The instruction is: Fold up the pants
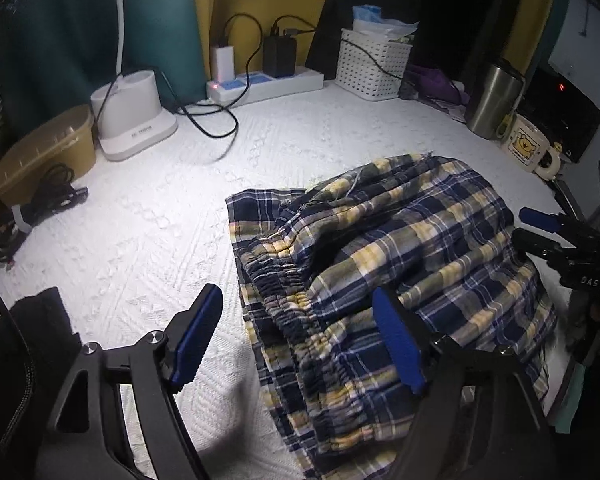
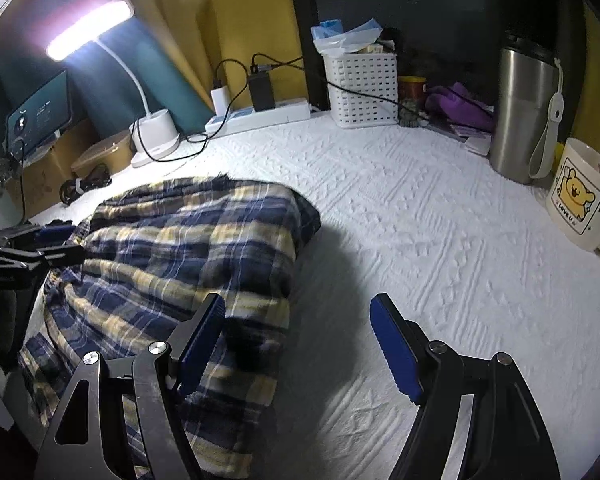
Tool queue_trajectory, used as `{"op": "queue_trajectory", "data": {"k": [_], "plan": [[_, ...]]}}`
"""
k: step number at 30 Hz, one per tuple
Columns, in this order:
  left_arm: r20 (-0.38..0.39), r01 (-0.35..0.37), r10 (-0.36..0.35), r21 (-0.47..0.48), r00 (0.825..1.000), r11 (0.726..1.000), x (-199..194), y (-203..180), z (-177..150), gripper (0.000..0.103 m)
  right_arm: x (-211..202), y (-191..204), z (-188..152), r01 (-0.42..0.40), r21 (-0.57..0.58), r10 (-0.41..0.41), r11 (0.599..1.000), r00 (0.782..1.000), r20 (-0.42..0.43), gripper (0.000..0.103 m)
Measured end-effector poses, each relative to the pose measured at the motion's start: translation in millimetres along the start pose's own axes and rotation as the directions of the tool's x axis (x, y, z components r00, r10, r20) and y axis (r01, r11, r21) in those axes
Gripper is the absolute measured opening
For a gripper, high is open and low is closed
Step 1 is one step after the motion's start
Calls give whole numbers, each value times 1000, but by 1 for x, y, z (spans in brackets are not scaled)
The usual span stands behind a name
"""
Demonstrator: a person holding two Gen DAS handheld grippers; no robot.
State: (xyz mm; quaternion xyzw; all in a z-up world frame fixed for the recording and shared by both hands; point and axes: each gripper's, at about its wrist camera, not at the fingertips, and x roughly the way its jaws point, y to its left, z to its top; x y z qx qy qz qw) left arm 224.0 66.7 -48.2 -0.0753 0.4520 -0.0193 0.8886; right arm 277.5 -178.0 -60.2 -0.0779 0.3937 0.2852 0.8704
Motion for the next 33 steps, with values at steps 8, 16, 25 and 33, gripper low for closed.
{"op": "queue_trajectory", "data": {"k": [8, 16, 25, 33], "plan": [[-45, 22, -22, -18, 999, 1000, 20, 2, 1, 77, 12, -11, 7, -22, 21, 22, 1000, 1000, -6, 79], [-69, 45, -43, 31, 997, 998, 36, 1, 2, 88, 35, -10, 13, -78, 42, 80, 996, 995, -54, 80], [-38, 72, -69, 87, 997, 994, 44, -3, 7, 89, 49, -3, 21, -159, 52, 163, 986, 984, -77, 80], [-14, 103, -102, 114, 995, 988, 43, -15, 7, 66, 63, 34, 32, -202, -41, 196, 979, 974, -113, 80]]}}
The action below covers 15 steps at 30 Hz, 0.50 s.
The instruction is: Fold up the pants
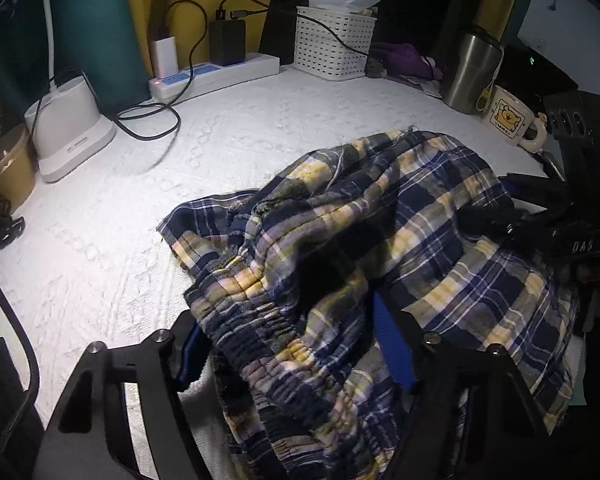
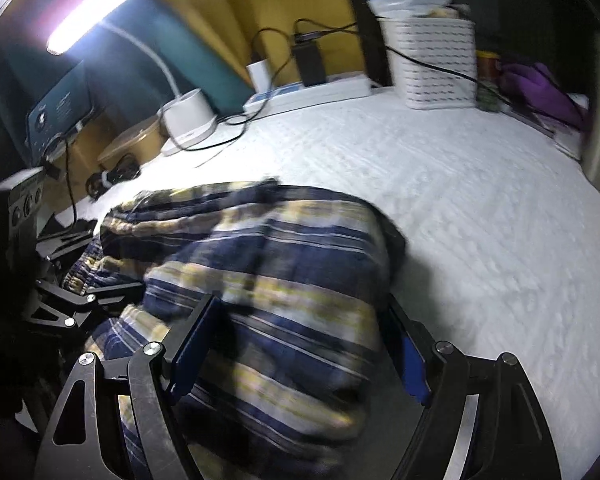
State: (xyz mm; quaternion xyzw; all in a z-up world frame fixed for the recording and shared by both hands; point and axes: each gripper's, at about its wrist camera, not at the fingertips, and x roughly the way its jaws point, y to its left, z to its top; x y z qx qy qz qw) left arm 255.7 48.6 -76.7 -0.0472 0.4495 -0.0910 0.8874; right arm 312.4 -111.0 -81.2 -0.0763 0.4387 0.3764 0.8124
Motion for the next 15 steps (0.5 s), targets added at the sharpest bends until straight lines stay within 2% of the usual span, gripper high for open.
{"op": "queue_trajectory", "data": {"k": [2, 4, 6, 7, 9, 12, 15], "plan": [[2, 11, -11, 0, 1000, 1000, -1, 0, 0, 60, 2, 5, 1, 5, -15, -5, 1000, 1000, -6, 80], [4, 30, -30, 1, 1000, 1000, -2, -2, -1, 52, 2, 7, 2, 5, -17, -5, 1000, 1000, -6, 74], [10, 51, -51, 5, 999, 999, -1, -5, -1, 41, 3, 10, 1, 1, -20, -1, 1000, 1000, -6, 53], [14, 61, -61, 9, 998, 998, -1, -7, -1, 38, 3, 12, 0, 4, -27, -4, 1000, 1000, -7, 50], [15, 73, -73, 8, 997, 997, -1, -9, -1, 30, 5, 21, -2, -2, -59, 1, 998, 1000, -20, 33], [25, 77, -78, 24, 997, 997, -6, -13, 1, 26, 3, 29, -2, 19, -86, -21, 996, 1000, -16, 25], [49, 78, -80, 35, 996, 996, -16, -17, 2, 26, -10, 34, -2, 26, -86, -25, 996, 1000, 13, 23]]}}
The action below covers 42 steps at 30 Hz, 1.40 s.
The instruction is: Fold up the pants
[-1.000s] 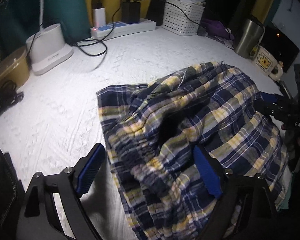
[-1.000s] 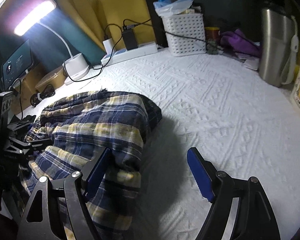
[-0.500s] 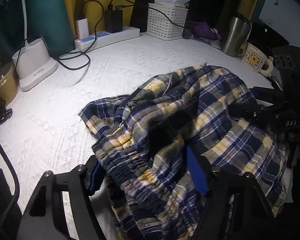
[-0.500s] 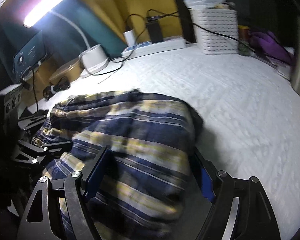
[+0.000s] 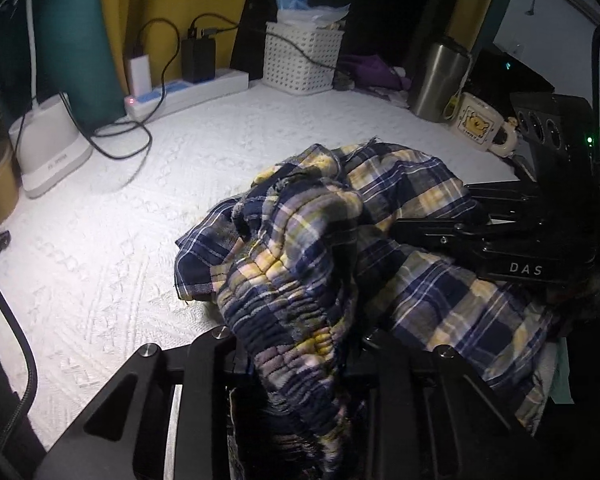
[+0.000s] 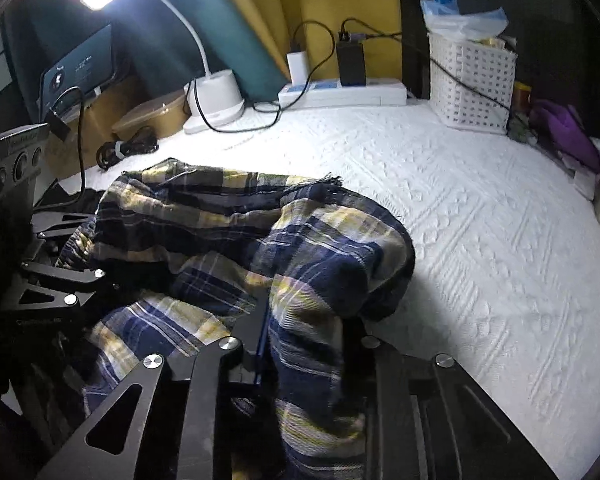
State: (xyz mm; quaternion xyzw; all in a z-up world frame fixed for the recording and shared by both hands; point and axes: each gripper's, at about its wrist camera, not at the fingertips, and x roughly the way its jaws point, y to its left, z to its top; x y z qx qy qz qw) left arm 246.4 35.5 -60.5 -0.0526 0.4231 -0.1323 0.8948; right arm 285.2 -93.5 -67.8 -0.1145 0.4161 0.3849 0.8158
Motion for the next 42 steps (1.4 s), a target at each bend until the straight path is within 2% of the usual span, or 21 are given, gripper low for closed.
{"op": "queue_trajectory", "data": {"k": [12, 22, 26, 32, 42], "plan": [[135, -15, 13, 11, 991, 1000, -66, -14, -1, 26, -59, 33, 11, 22, -43, -17, 999, 992, 122, 23], [255, -42, 40, 2, 966, 999, -132, -15, -17, 26, -108, 80, 19, 25, -109, 1, 994, 974, 228, 23], [313, -76, 74, -5, 947, 997, -163, -12, -24, 26, -123, 102, 22, 23, -137, 14, 990, 965, 262, 23], [396, -142, 140, -24, 908, 990, -208, -8, -40, 26, -140, 139, 24, 4, -186, 56, 983, 946, 319, 23], [465, -250, 248, -57, 850, 966, -271, 0, -72, 26, -142, 194, 30, -59, -248, 145, 967, 928, 344, 23]]}}
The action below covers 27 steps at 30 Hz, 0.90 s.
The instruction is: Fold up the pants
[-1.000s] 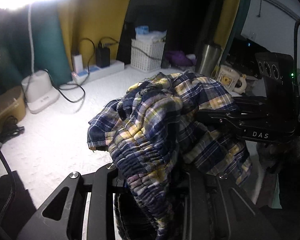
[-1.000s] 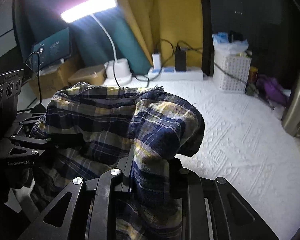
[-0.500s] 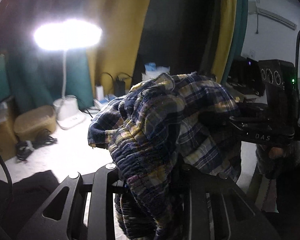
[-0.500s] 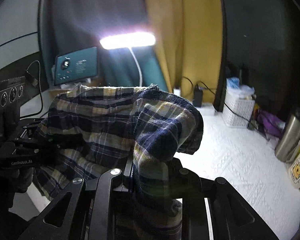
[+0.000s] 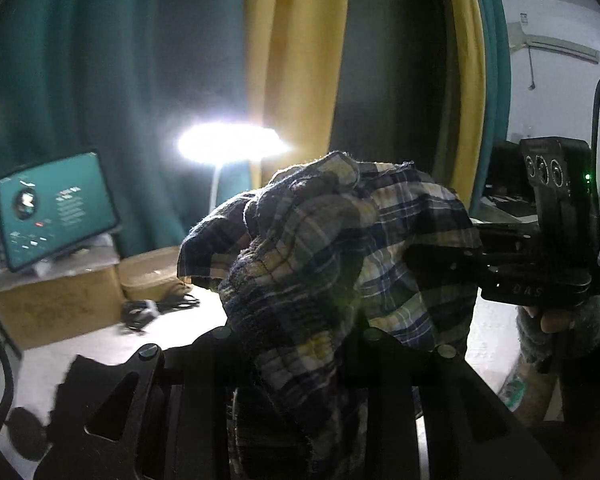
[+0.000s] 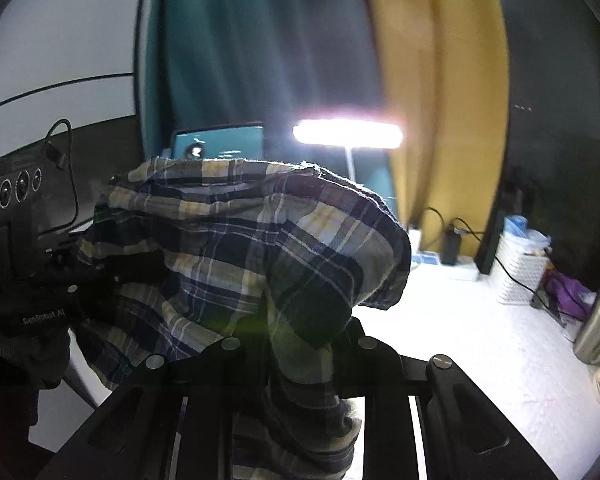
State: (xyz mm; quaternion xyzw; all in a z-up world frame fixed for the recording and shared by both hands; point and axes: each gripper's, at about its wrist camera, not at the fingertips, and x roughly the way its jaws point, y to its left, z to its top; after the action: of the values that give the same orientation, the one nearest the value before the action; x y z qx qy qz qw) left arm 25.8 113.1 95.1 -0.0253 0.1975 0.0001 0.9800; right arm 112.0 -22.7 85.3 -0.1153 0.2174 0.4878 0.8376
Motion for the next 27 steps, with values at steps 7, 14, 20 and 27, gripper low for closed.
{"op": "queue_trajectory", "data": {"k": [7, 14, 20, 27], "plan": [[9, -79, 80, -11, 997, 997, -26, 22, -8, 26, 28, 25, 8, -63, -11, 63, 998, 998, -12, 23], [-61, -123, 121, -28, 991, 992, -10, 41, -28, 26, 68, 29, 0, -86, 11, 87, 996, 993, -80, 23], [-141, -123, 114, -54, 983, 991, 25, 60, -43, 26, 102, 18, -10, -79, 50, 85, 996, 986, -141, 23], [-215, -114, 99, -61, 972, 992, 66, 74, -54, 26, 134, -3, -26, -70, 112, 91, 991, 976, -197, 23]]}}
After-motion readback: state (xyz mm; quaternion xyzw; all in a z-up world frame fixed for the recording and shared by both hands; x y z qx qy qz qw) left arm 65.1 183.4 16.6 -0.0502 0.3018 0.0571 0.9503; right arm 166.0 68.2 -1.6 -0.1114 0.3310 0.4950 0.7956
